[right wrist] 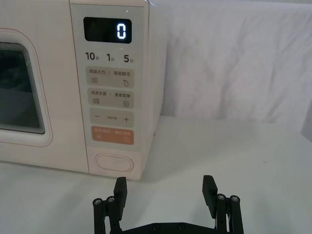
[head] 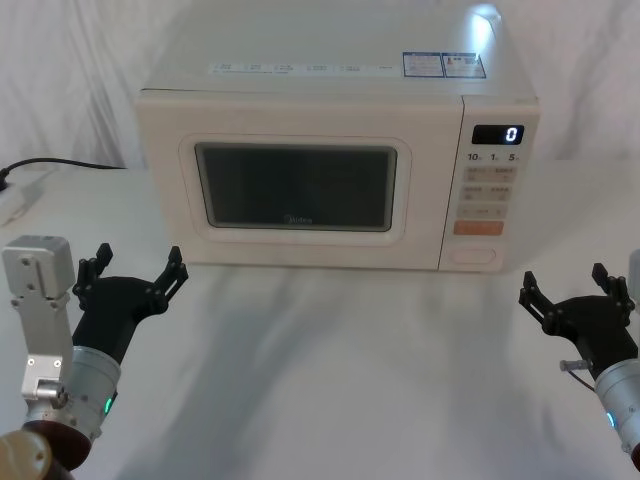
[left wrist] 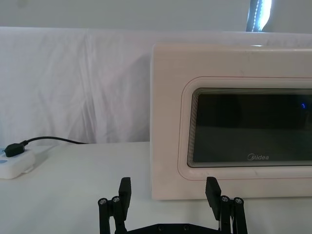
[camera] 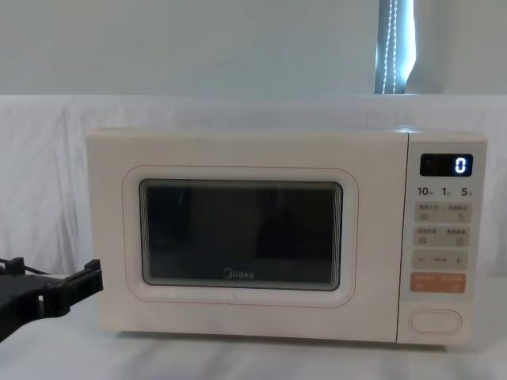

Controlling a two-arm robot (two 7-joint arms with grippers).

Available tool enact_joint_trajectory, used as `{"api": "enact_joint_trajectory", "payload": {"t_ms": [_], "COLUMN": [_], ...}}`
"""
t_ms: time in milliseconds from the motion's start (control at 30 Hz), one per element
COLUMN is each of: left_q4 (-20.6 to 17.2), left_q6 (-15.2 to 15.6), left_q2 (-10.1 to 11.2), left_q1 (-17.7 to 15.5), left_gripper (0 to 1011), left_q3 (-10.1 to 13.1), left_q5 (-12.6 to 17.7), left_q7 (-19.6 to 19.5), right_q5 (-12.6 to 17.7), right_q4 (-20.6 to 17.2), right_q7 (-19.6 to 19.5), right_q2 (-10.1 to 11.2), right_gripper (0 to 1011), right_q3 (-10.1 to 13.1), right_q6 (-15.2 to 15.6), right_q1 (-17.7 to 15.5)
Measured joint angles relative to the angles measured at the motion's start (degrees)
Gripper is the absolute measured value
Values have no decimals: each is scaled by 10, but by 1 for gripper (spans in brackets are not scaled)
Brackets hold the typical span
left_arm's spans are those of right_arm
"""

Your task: Press the button to open the microwave door with one hand; close the microwave door with the other hand.

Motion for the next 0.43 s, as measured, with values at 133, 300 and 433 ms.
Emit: {"api": "enact_joint_trajectory", "payload": {"t_ms": [133, 300, 433], "left_q4": [0, 0, -1], "left_q6": [0, 0, 0], "left_q2": [0, 0, 0], "left_q1": [0, 0, 0], "left_gripper": [1001, 1001, 1001], "left_q3": [0, 0, 0], "left_q5": [0, 0, 0], "left_q7": [0, 0, 0], "right_q5": [0, 0, 0], "right_q4": [0, 0, 0], "right_q7": [0, 0, 0], "right_q2": [0, 0, 0], "right_gripper": [1002, 1002, 1002], "right_q3": [0, 0, 0], "right_q6": [0, 0, 0], "right_q1": [0, 0, 0]}}
